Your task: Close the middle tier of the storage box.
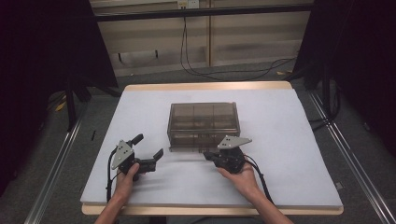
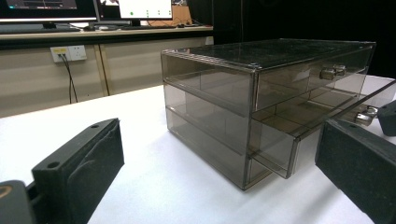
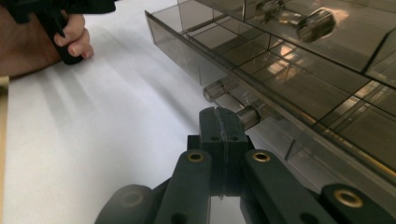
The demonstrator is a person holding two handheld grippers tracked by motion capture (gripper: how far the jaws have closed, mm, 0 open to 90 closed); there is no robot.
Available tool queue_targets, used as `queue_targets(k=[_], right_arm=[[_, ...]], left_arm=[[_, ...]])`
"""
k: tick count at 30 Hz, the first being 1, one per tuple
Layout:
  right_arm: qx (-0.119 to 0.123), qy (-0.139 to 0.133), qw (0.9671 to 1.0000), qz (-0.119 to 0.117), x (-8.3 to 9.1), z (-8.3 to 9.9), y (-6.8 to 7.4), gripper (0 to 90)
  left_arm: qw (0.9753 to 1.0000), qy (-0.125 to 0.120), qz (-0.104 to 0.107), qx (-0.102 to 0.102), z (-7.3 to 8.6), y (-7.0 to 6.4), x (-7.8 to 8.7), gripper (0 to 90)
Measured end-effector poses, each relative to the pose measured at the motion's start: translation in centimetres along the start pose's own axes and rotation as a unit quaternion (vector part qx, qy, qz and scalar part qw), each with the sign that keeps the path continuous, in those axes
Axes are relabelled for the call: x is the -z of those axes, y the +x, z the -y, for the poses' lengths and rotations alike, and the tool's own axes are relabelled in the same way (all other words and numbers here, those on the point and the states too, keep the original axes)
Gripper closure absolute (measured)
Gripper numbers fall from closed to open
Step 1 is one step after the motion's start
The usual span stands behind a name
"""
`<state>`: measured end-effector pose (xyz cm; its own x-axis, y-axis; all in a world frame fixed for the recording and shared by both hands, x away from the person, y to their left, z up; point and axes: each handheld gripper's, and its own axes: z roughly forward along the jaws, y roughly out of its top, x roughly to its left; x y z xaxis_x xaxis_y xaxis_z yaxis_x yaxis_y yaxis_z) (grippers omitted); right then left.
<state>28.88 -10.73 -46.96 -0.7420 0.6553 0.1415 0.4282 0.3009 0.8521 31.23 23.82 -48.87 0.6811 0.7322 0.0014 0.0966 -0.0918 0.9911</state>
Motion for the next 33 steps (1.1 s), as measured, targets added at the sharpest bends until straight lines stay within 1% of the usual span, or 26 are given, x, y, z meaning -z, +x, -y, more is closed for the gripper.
queue_targets(k=[1, 3, 4, 5, 10, 12, 18, 22, 33], right_arm=[[0.001, 0.001, 1.0, 0.0, 0.04, -0.08, 0.0, 90.0], [0.004, 0.007, 1.0, 0.002, 0.09, -0.13, 0.04, 90.0], [0.004, 0.008, 1.0, 0.002, 0.11, -0.12, 0.02, 90.0], [0.005, 0.008, 1.0, 0.0, 0.12, -0.1, -0.02, 90.0], [0.004, 0.007, 1.0, 0.0, -0.21, -0.11, 0.04, 90.0], [0.007, 0.005, 1.0, 0.001, -0.33, -0.15, 0.08, 90.0], [0.005, 0.0, 1.0, 0.0, -0.47, -0.14, 0.07, 90.0], [0.006, -0.001, 0.9999, 0.009, -0.46, -0.16, 0.06, 90.0], [0.003, -0.002, 0.9999, 0.013, -0.55, -0.24, -0.13, 90.0]], left_arm=[[1.0, -0.001, -0.001, -0.001, 0.0, -0.01, 0.01, 1.1], [0.9999, 0.005, 0.0, -0.009, -0.02, 0.09, 0.09, 1.1], [1.0, 0.0, 0.0, -0.002, 0.0, 0.0, 0.01, 1.1], [1.0, 0.0, -0.001, 0.0, 0.0, -0.01, 0.0, 1.1], [1.0, 0.0, -0.001, -0.001, 0.0, 0.0, 0.0, 1.1], [1.0, -0.001, 0.0, 0.002, 0.01, -0.02, -0.01, 1.1], [1.0, -0.001, 0.0, -0.001, 0.0, -0.01, 0.0, 1.1], [1.0, 0.0, -0.001, -0.001, 0.0, 0.0, 0.0, 1.1], [1.0, -0.001, -0.001, -0.001, 0.0, -0.01, 0.0, 1.1]])
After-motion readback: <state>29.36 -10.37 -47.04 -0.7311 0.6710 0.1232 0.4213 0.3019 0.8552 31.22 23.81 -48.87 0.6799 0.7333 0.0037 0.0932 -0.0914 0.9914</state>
